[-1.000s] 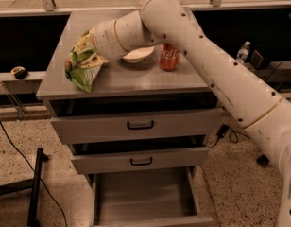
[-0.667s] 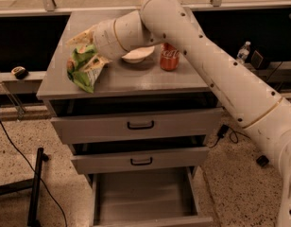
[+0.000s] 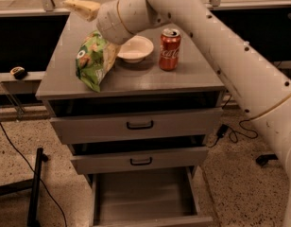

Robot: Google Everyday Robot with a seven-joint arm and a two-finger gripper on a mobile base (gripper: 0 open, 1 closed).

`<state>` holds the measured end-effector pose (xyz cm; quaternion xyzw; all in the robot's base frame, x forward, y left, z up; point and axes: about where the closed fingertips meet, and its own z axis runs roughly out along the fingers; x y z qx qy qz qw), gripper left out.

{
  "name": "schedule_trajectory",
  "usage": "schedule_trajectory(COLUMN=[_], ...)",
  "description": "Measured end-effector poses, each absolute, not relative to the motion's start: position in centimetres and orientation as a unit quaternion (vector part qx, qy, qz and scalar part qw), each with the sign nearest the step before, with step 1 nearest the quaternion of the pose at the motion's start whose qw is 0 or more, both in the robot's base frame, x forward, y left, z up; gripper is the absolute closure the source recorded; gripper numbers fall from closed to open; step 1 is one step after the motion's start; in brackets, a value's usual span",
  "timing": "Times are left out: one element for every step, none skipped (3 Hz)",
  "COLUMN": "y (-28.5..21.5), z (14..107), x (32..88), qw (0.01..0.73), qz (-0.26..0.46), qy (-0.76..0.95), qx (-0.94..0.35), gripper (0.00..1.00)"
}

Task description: Pick green rice chip bag from bottom drawer and place on counter

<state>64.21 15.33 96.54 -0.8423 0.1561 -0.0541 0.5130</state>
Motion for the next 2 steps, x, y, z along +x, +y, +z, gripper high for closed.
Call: schedule_trajectory(y=[11.9,9.4], z=[99.3,99.2], x=[63.6,64.0], qw=[0.517,0.515], qz=[-0.077,-0.087], qy=[0.172,0.188], qx=[-0.835,-0.832], gripper=[0.0,0.0])
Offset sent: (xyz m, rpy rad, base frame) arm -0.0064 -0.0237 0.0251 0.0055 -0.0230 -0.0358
